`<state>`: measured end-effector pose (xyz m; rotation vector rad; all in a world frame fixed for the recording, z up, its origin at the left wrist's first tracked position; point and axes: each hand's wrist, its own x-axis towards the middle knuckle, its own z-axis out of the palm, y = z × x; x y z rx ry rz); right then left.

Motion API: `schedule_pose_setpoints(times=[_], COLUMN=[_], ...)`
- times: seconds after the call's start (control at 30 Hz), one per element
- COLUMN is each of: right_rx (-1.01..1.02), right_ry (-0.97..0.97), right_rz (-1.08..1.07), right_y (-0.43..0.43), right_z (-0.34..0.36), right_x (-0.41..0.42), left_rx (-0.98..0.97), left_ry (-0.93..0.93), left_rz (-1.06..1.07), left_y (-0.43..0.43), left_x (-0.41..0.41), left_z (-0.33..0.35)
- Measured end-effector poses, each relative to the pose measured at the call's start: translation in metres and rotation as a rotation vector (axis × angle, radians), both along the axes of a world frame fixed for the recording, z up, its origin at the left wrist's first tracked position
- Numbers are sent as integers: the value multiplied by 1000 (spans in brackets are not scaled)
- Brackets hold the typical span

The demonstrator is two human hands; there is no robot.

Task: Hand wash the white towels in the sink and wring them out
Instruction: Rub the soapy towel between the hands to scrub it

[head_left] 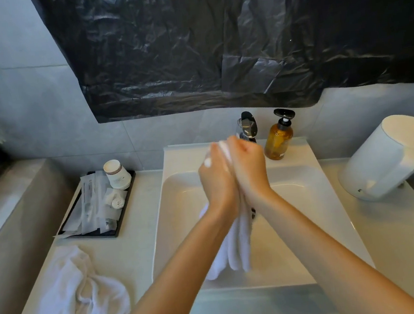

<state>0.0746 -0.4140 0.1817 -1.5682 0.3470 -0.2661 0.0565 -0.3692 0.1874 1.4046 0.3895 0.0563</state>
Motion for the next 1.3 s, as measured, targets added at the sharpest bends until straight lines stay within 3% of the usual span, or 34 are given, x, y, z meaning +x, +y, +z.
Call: schedule_pose_setpoints(times=[0.1,0.2,0.27,0.4,0.6,0.73,0.8,0.9,1.0,1.13,1.3], right_rx=[57,-105,-102,-44,-186,-61,-108,-55,29,-262,-711], right_ry=[12,-70,-54,-12,-63,-59,-101,4,71,128,362], right_rz=[-221,-50,38,-143,43,-224,-153,139,121,111,541], right_y=[-3,10,6,-7,2,1,15,14,-16,-55,-83], right_z=[-2,-13,-11,-7,-11,-6,-10,-15,-23,-42,-64], right_x=[12,-16,-15,18,-3,14,-6,-25,-15,-13,-22], left_rx=[44,72,57,-49,-112,-127,-122,-217,-203,-40,52], left_ry=[-2,7,-9,40,31,19,24,64,26,-89,-112], left_rz=[-73,-14,20,-71,6,-66,-47,-64,-207,-470,-525], left_y=[-7,6,2,-7,2,0,11,27,39,66,82], left_x=[-4,11,6,-5,6,-1,7,16,25,35,40], left_z=[-10,-17,-20,-18,-11,-9,-6,-6,-11,-16,-10])
